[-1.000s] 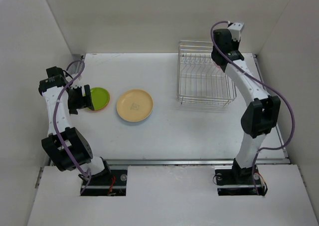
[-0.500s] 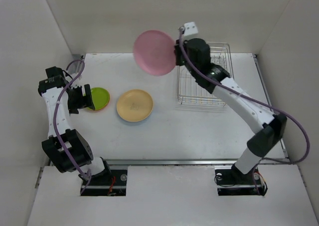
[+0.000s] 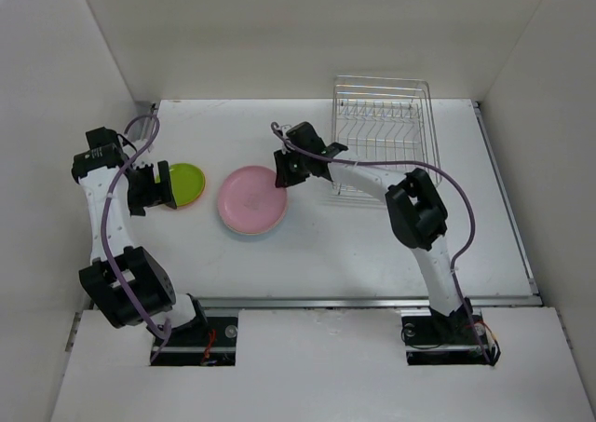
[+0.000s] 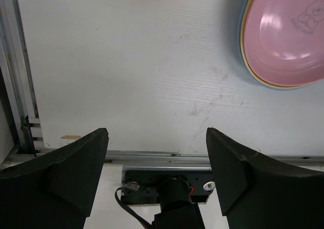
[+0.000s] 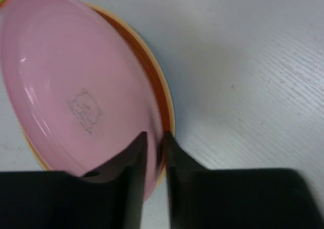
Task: Unload the plates from the dish rack
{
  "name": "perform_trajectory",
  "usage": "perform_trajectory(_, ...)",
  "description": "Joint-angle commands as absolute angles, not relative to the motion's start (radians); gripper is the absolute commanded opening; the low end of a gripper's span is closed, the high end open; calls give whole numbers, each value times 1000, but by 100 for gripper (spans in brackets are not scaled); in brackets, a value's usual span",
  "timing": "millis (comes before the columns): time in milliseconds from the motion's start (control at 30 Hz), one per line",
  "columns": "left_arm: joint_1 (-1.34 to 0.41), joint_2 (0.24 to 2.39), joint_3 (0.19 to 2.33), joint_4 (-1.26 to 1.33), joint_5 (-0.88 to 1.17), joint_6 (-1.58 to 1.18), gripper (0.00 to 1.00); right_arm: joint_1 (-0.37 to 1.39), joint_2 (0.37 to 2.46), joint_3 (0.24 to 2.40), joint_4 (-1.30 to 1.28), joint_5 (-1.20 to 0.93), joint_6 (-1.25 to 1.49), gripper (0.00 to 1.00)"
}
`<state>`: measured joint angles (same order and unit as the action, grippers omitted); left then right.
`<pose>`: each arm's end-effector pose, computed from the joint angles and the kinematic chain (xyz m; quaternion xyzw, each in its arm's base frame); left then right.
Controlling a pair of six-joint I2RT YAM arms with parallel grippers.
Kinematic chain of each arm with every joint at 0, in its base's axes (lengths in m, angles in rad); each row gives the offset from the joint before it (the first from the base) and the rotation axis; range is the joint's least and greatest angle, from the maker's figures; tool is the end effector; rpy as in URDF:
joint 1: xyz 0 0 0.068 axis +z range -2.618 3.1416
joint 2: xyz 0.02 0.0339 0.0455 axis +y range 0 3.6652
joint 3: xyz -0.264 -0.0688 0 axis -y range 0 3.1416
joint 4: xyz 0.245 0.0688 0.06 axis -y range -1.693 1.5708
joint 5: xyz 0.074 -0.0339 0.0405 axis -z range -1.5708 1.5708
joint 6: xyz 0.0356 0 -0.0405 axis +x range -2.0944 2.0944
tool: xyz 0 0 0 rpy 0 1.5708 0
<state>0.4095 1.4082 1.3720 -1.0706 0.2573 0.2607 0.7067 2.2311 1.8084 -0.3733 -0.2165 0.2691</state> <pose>0.2539 0.1003 0.3281 -0.0423 0.9647 -0.0429 0.2564 0.3799 0.3344 0.1985 -0.2396 0.8897 0.2644 0.2849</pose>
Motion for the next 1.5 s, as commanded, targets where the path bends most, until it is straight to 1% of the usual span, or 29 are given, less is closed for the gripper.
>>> perform_trajectory(0, 410, 1379, 1362, -1081, 250, 279, 75, 710, 2223, 1885, -354, -267, 287, 31)
perform_trajectory(33, 410, 1379, 1362, -1081, 250, 279, 75, 710, 2232, 1885, -354, -258, 287, 38)
perform_trajectory(67, 410, 1379, 1371, -1081, 250, 279, 75, 710, 2244, 1896, -382, -246, 287, 49)
perform_trajectory(100, 410, 1379, 1371, -1081, 250, 279, 75, 710, 2244, 1896, -382, -223, 287, 54)
perform_trajectory(200, 410, 1379, 1371, -1091, 250, 279, 75, 710, 2221, 1896, -413, -193, 287, 63)
perform_trajectory(300, 410, 1379, 1371, -1091, 250, 279, 75, 719, 2174, 1896, -431, -131, 287, 67)
perform_trajectory(467, 410, 1370, 1381, -1100, 259, 279, 75, 719, 2088, 1896, -478, -34, 278, 67)
perform_trajectory(567, 410, 1342, 1381, -1109, 259, 288, 75, 719, 1955, 1847, -491, 29, 301, 68)
perform_trajectory(600, 410, 1329, 1371, -1098, 246, 288, 75, 719, 1907, 1794, -491, 55, 301, 70)
perform_trajectory(633, 410, 1319, 1371, -1086, 235, 288, 75, 719, 1803, 1761, -482, 92, 314, 70)
perform_trajectory(667, 410, 1310, 1356, -1072, 198, 261, 75, 719, 1749, 1728, -482, 139, 333, 77)
perform_trajectory(700, 410, 1293, 1345, -1040, 172, 243, 75, 719, 1693, 1660, -482, 257, 333, 80)
perform_trajectory(733, 410, 1284, 1345, -1025, 140, 223, 77, 719, 1581, 1626, -482, 321, 347, 84)
perform_trajectory(767, 410, 1273, 1336, -1008, 111, 201, 79, 719, 1525, 1593, -492, 394, 362, 92)
perform_trajectory(800, 410, 1247, 1336, -991, 53, 169, 83, 719, 1473, 1562, -502, 542, 371, 95)
perform_trajectory(833, 410, 1233, 1336, -959, 28, 155, 85, 719, 1421, 1499, -502, 611, 380, 97)
perform_trajectory(867, 410, 1221, 1325, -945, 6, 143, 86, 719, 1325, 1470, -527, 682, 414, 99)
perform_trajectory(933, 410, 1197, 1325, -924, -52, 105, 90, 719, 1240, 1431, -589, 840, 445, 100)
perform_trajectory(967, 410, 1183, 1325, -914, -72, 88, 90, 719, 1165, 1408, -668, 882, 468, 100)
perform_trajectory(1000, 410, 1183, 1339, -914, -113, 71, 93, 719, 1129, 1408, -714, 918, 523, 100)
perform_trajectory(1067, 410, 1183, 1353, -914, -156, 43, 93, 729, 1060, 1379, -805, 1011, 587, 100)
perform_trajectory(1100, 410, 1174, 1353, -914, -175, 22, 95, 729, 992, 1370, -883, 1037, 648, 100)
perform_trajectory(1167, 410, 1173, 1373, -914, -202, 21, 95, 729, 921, 1353, -934, 1064, 689, 100)
perform_trajectory(1200, 410, 1164, 1373, -914, -212, 21, 95, 729, 846, 1333, -949, 1065, 708, 100)
perform_trajectory(1233, 410, 1164, 1384, -925, -212, 12, 98, 729, 809, 1322, -959, 1065, 735, 100)
perform_trajectory(1300, 410, 1154, 1394, -937, -212, 12, 98, 729, 735, 1293, -959, 1065, 782, 100)
perform_trajectory(1333, 410, 1154, 1394, -937, -212, 12, 98, 729, 666, 1284, -948, 1065, 831, 100)
perform_trajectory(1467, 410, 1120, 1394, -946, -181, 12, 99, 729, 546, 1238, -887, 1013, 831, 100)
